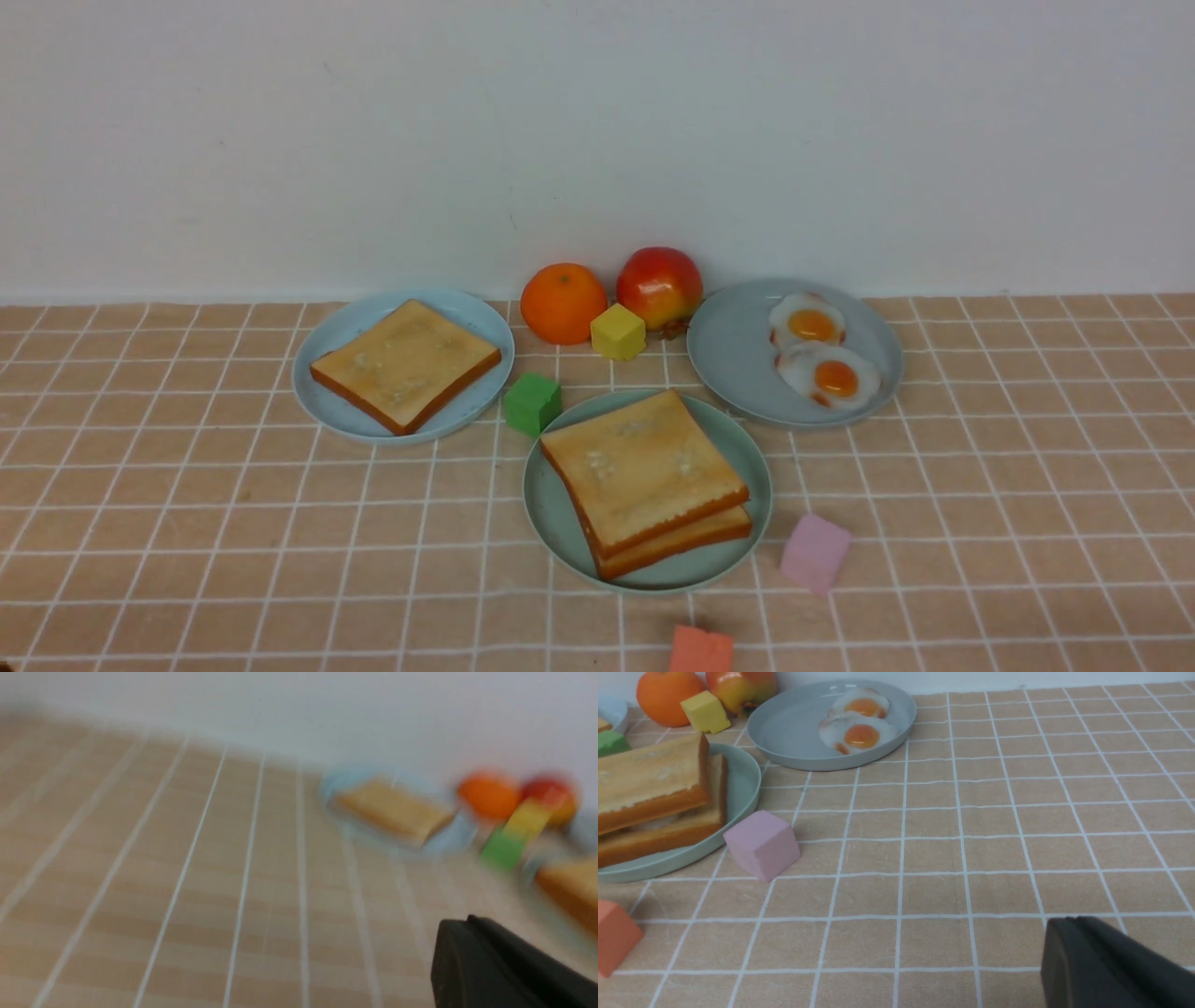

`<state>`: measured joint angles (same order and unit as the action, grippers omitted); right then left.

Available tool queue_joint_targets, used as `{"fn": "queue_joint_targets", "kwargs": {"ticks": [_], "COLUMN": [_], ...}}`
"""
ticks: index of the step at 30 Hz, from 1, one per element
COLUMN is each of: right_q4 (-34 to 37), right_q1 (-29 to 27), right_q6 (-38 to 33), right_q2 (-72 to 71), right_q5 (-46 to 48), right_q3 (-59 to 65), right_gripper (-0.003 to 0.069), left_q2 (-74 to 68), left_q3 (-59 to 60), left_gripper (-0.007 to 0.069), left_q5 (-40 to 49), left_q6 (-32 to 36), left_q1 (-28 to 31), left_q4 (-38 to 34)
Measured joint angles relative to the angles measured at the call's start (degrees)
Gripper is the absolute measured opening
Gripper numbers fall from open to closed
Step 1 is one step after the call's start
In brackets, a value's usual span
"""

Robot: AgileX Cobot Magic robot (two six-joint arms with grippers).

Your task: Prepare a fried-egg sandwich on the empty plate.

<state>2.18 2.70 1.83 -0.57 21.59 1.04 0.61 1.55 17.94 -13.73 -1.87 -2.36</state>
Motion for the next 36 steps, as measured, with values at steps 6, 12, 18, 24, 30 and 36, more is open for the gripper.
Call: {"fn": "queue_joint_targets", "kwargs": {"ticks": [6,12,18,24,30,36], "right_q4": [0.0,0.04,0.04,0.04,0.04,0.04], "right_q1": [0.0,0.0,0.0,0.0,0.0,0.0], "right_q6": [0.0,0.0,0.0,0.0,0.0,0.0], "right_q2": [0.0,-0.01,-0.06,-0.06,-0.06,-0.06], "right_q5": [0.0,0.0,0.0,0.0,0.0,0.0], "right_q3": [0.0,0.0,0.0,0.0,0.0,0.0], "right_gripper": [0.0013,0.002,0.0028,0.0035,0.0046,0.0054], "left_q2": [0.03,0.03,0.03,0.03,0.03,0.03], "left_q3": [0.24,0.24,0.24,0.24,0.24,0.24], "left_gripper": [-0.0013,-0.0013,-0.0013,-0.0013,-0.0013,-0.0013], "left_q5": [3.65,3.6,3.44,3.37,3.37,3.37], "left_q6": [-1.22,-1.43,-1.43,-1.43,-1.43,-1.43], "left_q1": [0.07,0.07,0.07,0.07,0.07,0.07], "left_q4": [-0.34,-0.38,-0.38,-0.38,-0.38,-0.38]}}
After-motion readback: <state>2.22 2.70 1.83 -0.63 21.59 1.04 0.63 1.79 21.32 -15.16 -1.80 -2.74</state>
